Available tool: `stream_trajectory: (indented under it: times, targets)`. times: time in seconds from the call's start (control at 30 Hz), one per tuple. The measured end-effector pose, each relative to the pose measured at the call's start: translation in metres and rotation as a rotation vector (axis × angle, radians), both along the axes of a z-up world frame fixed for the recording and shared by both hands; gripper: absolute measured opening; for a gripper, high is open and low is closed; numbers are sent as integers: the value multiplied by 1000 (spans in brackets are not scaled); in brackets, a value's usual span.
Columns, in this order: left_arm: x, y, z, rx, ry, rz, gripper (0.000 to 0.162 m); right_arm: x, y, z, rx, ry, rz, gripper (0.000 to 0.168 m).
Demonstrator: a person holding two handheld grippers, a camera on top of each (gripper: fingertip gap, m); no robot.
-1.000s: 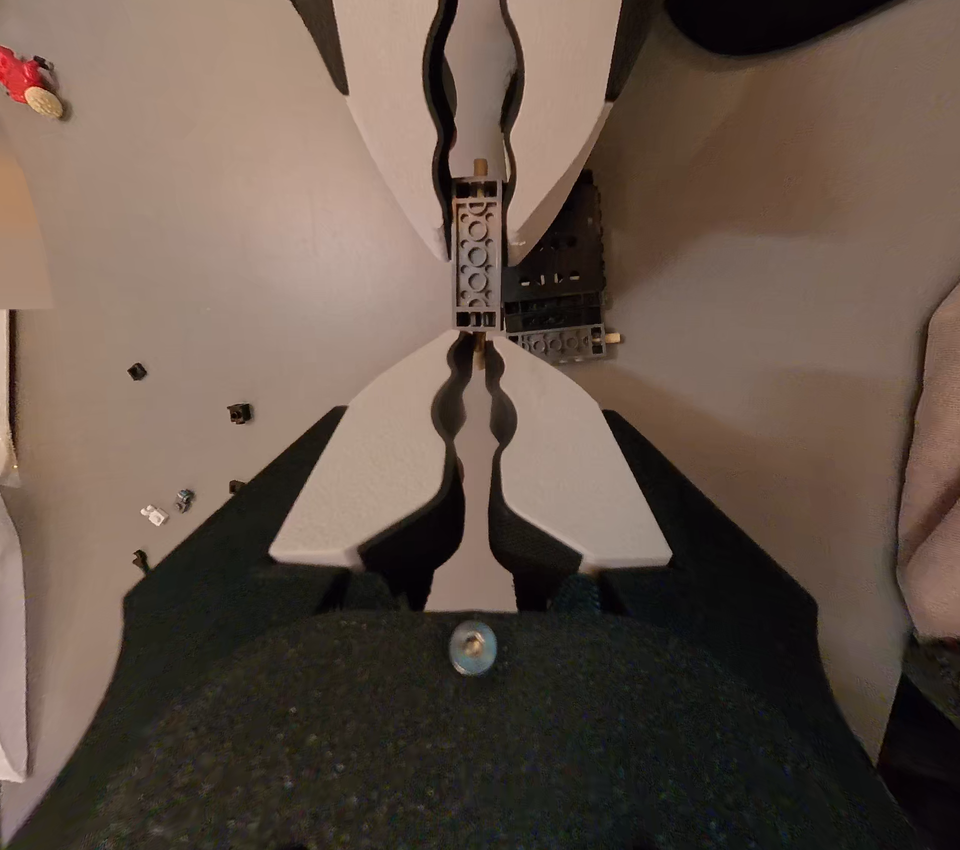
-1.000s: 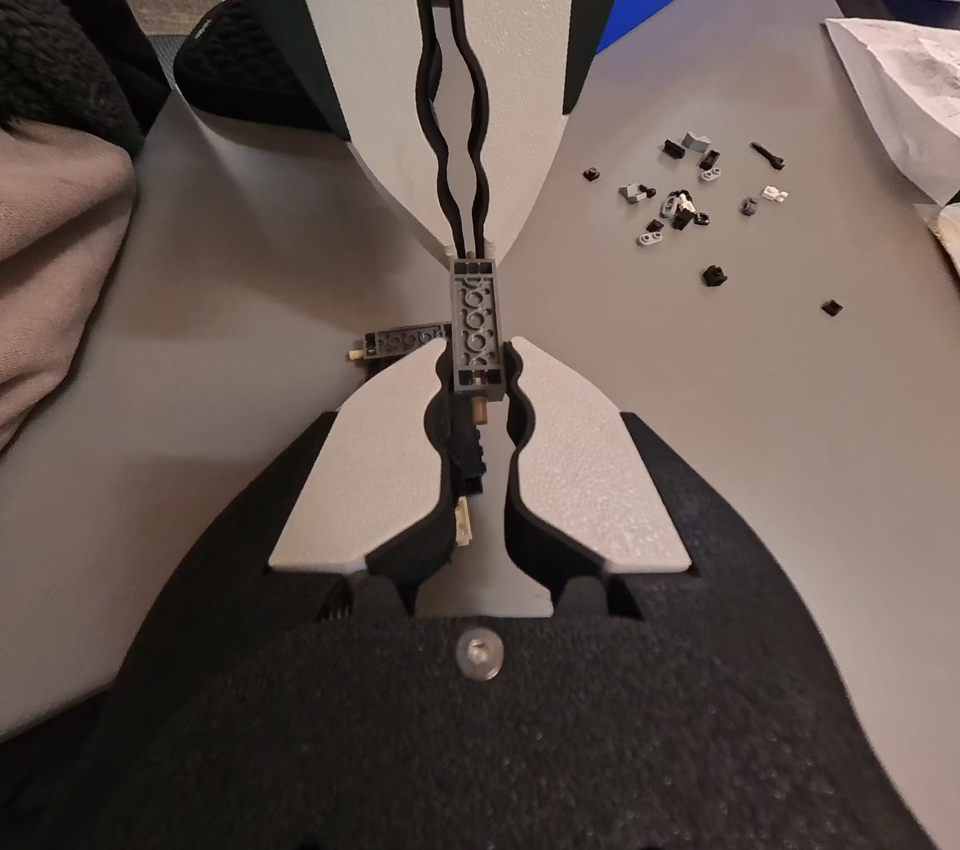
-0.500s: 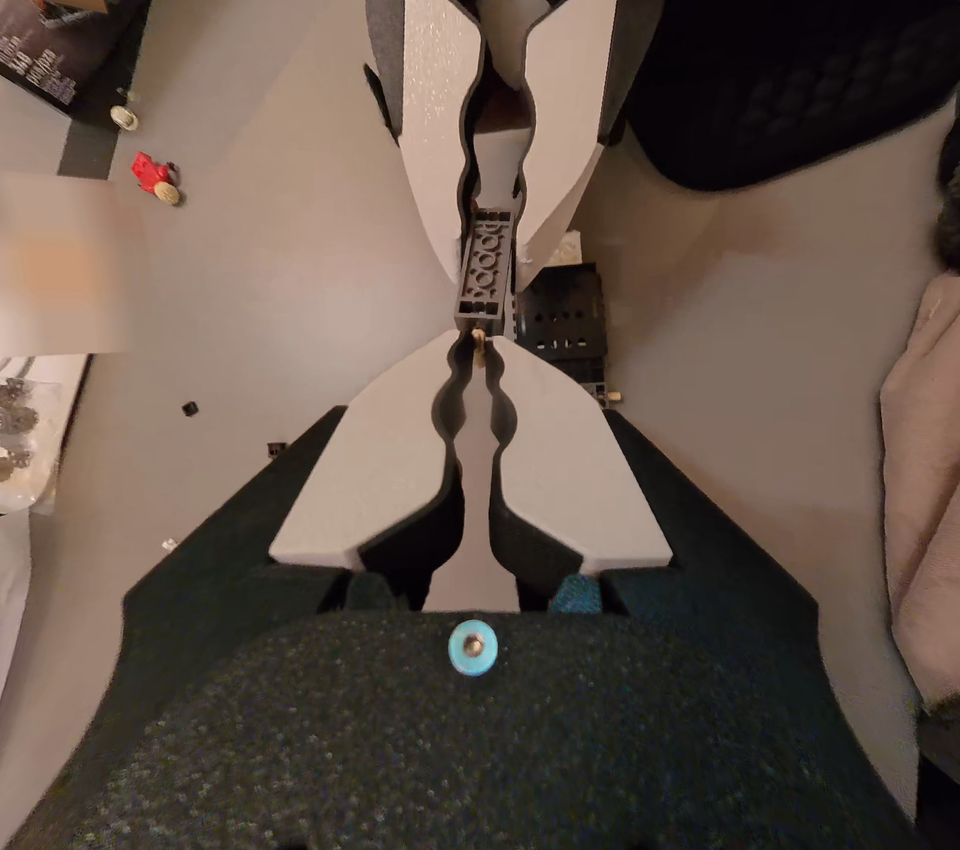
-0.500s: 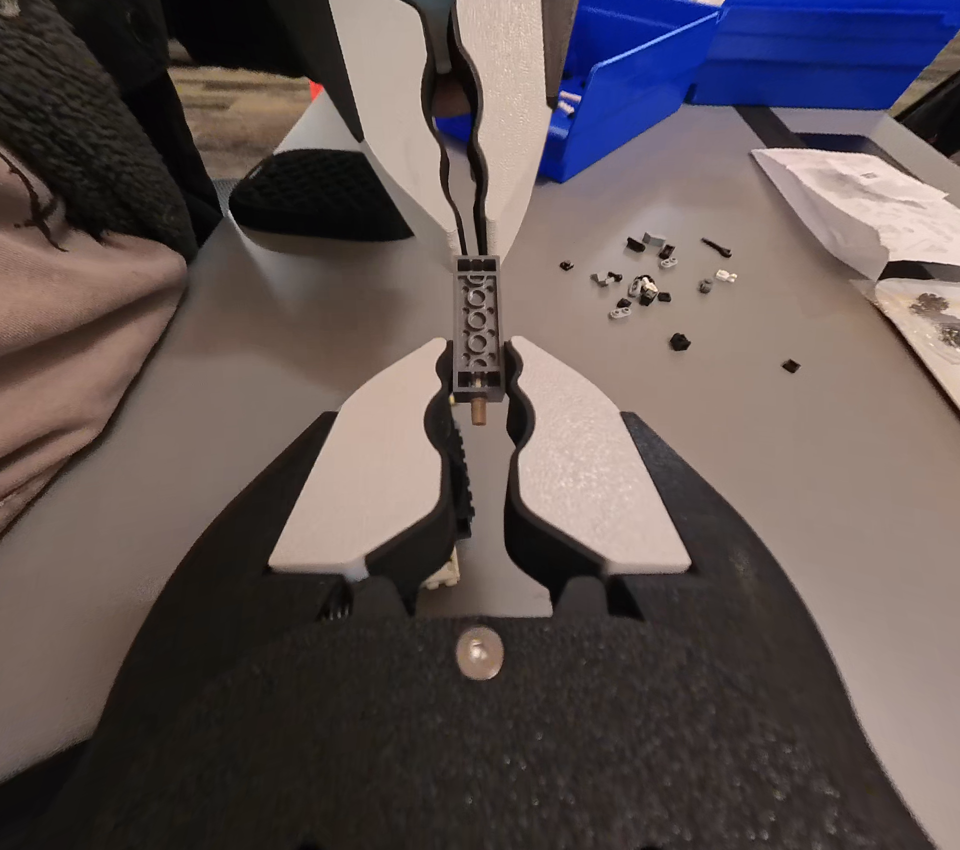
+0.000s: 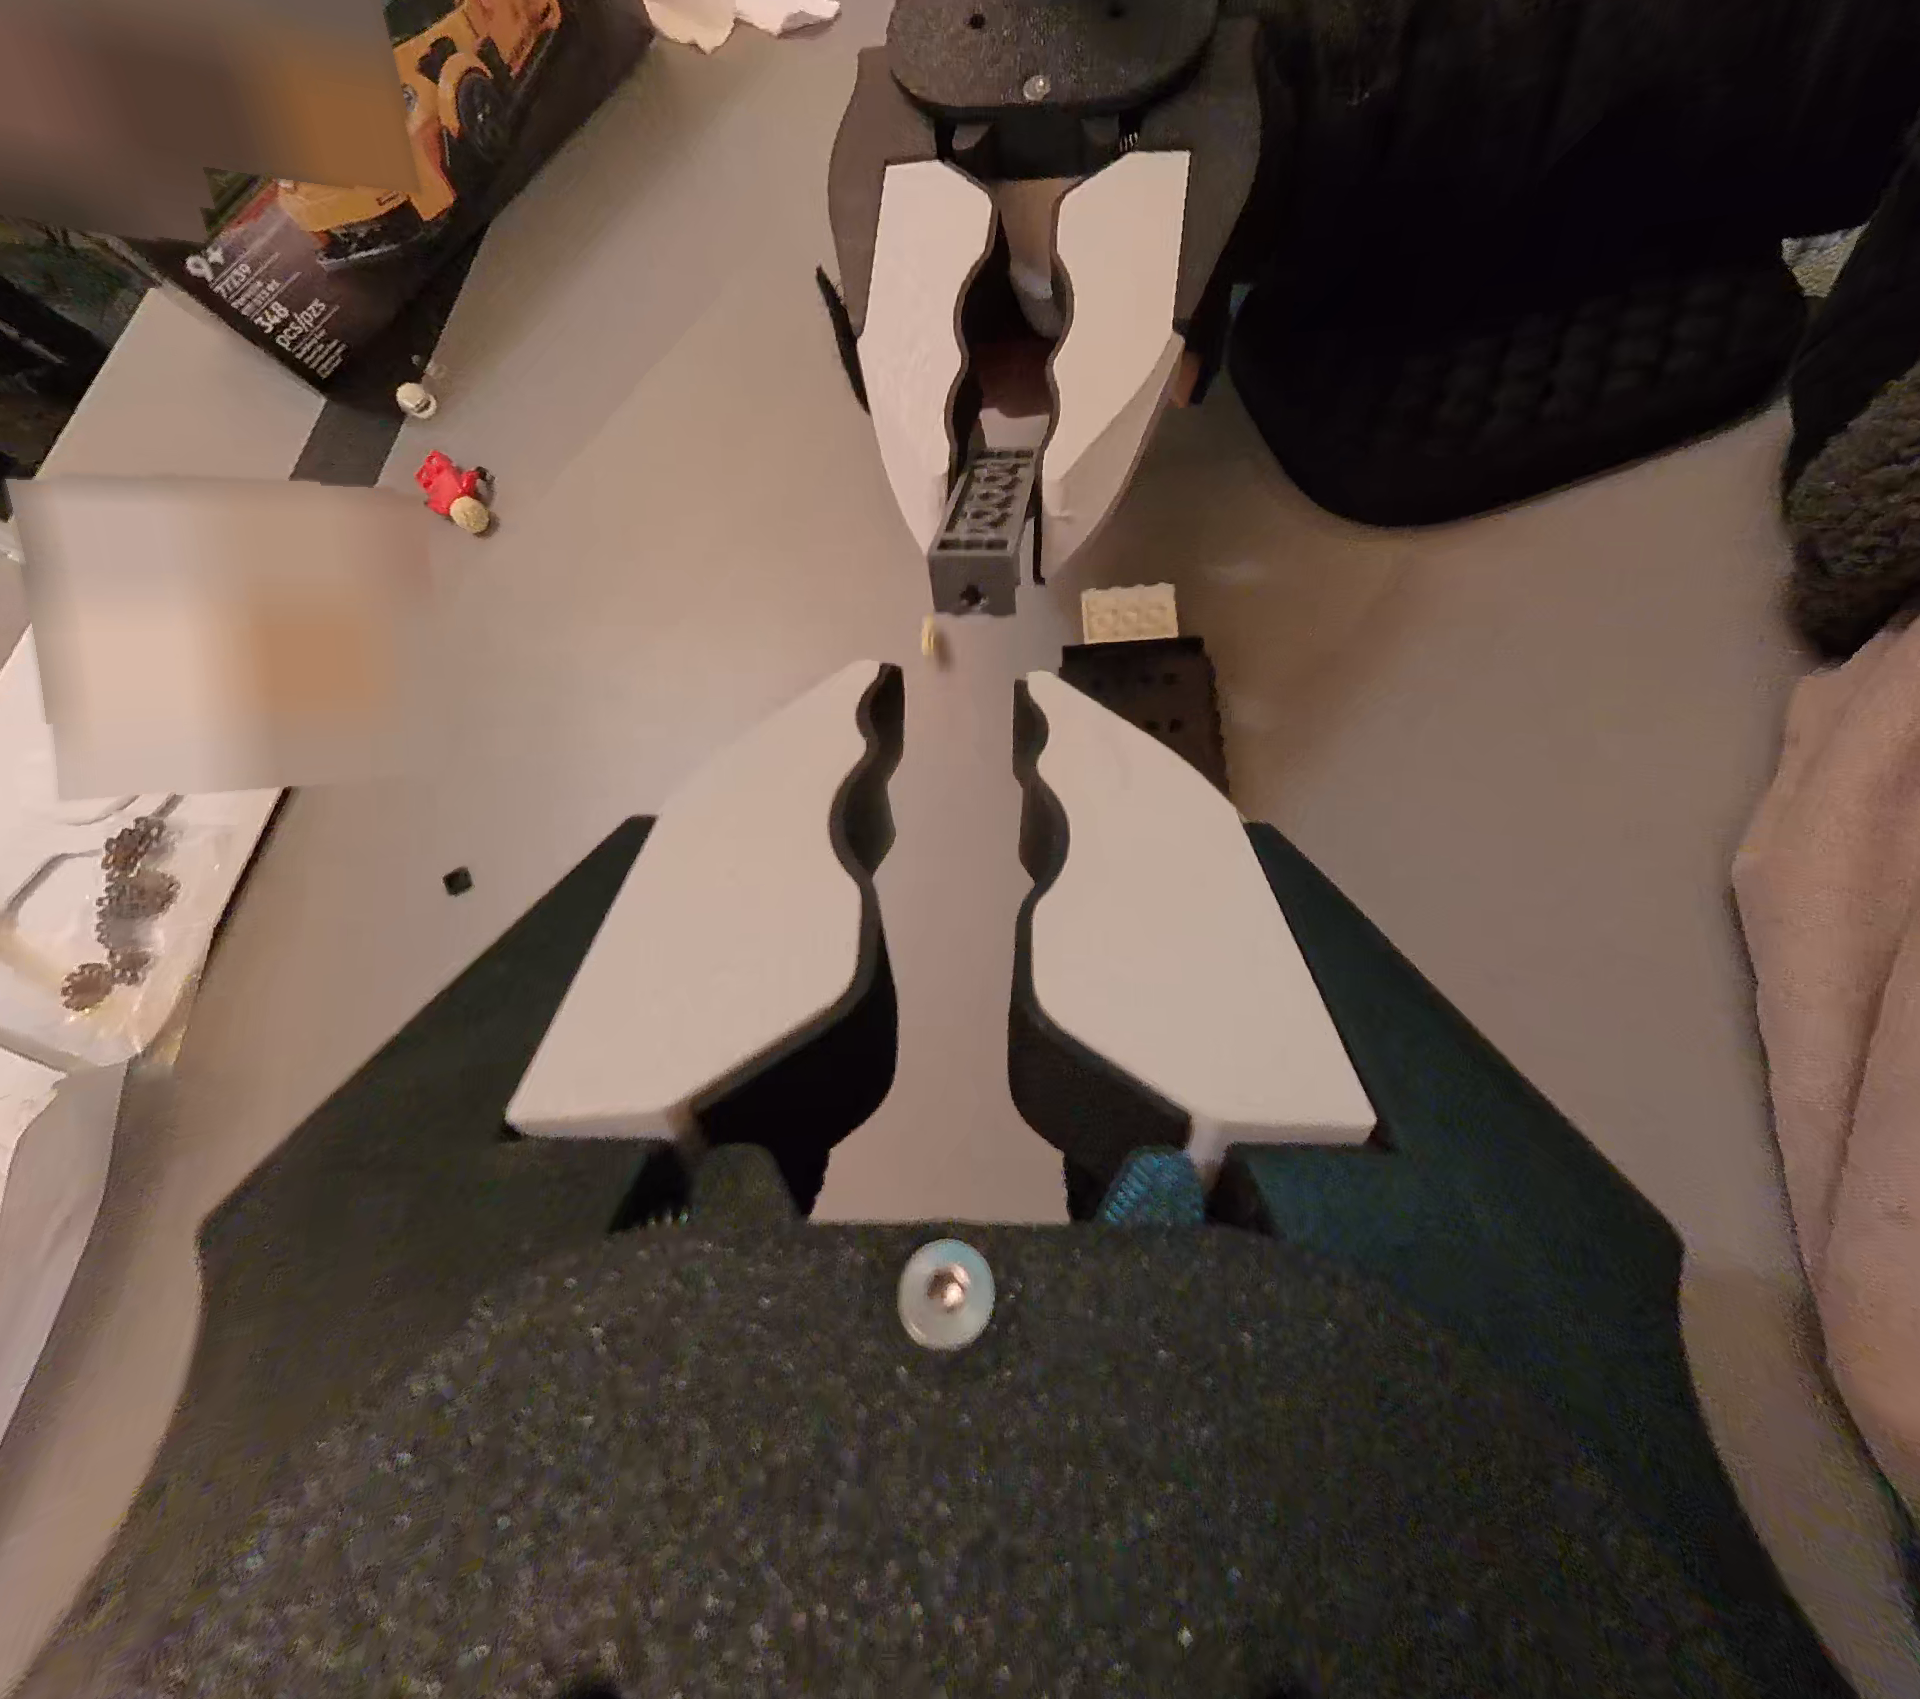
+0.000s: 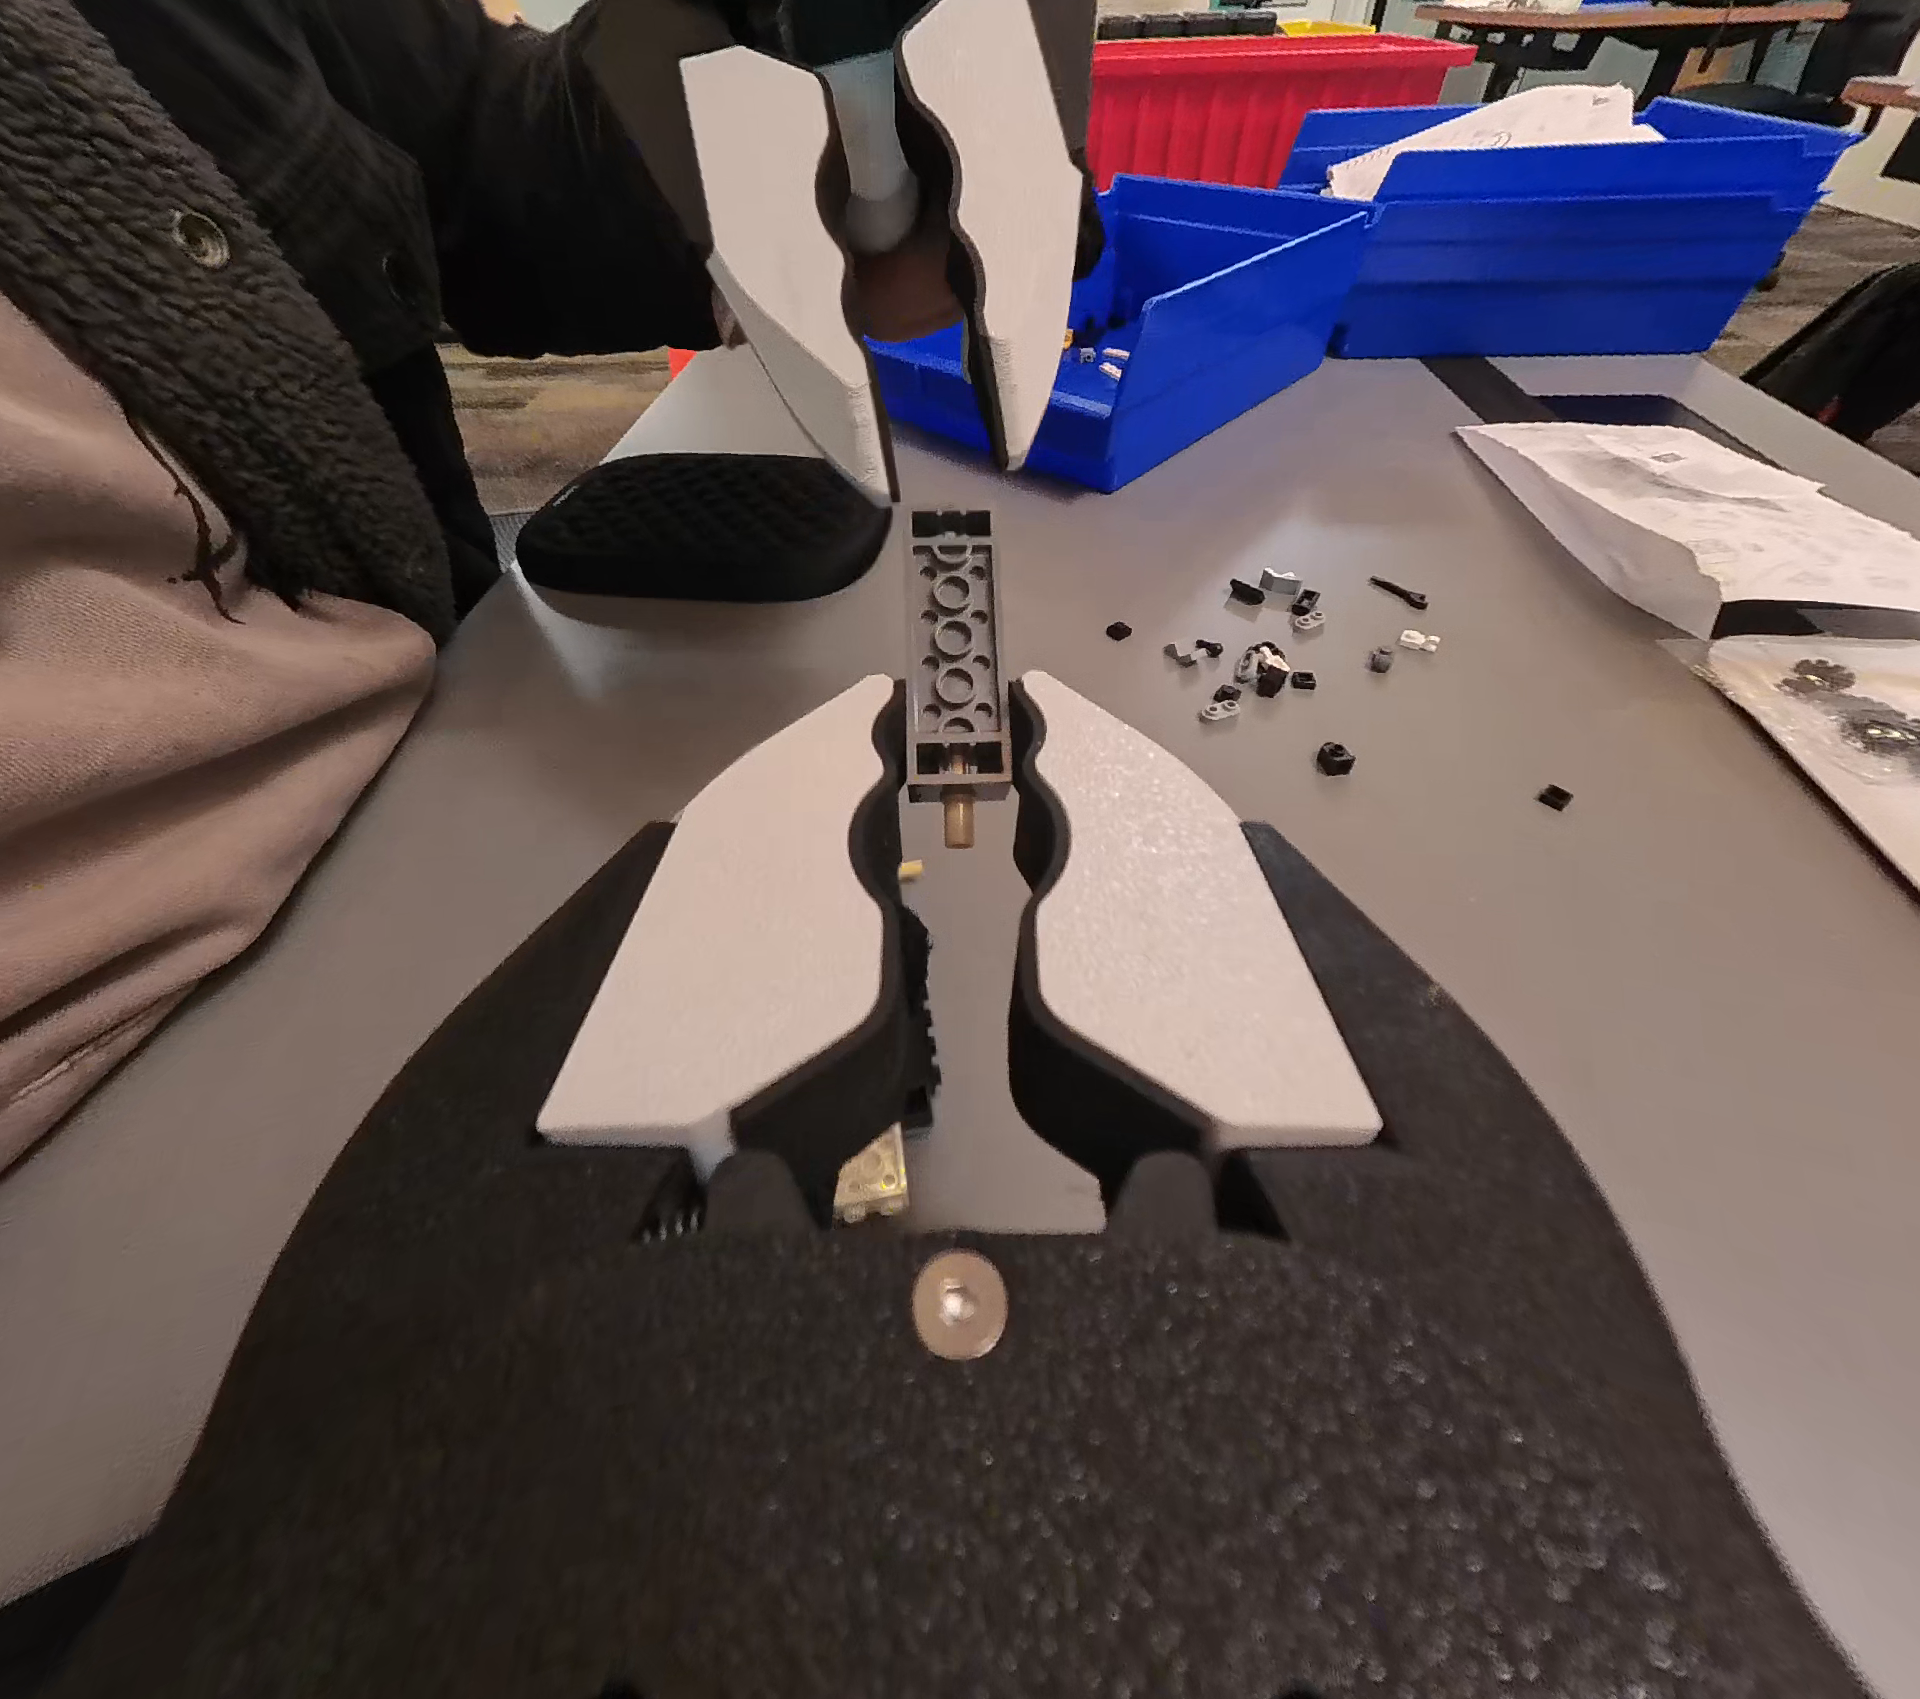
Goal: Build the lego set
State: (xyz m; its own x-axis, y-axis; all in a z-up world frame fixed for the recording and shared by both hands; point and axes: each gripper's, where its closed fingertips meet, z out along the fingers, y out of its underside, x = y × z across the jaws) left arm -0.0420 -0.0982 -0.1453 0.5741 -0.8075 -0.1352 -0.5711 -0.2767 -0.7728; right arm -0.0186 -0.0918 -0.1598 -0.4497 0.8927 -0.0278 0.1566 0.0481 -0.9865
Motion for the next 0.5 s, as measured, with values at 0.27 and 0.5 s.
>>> stream_trajectory:
  times: [0.27,0.5]
  targets:
    - [-21,11,-40,-59,30,64,11,16,53,14,-29,47,-153,17]
    - [4,52,-78,-76,3,18,13,56,119,29,-21,90,-379,16]
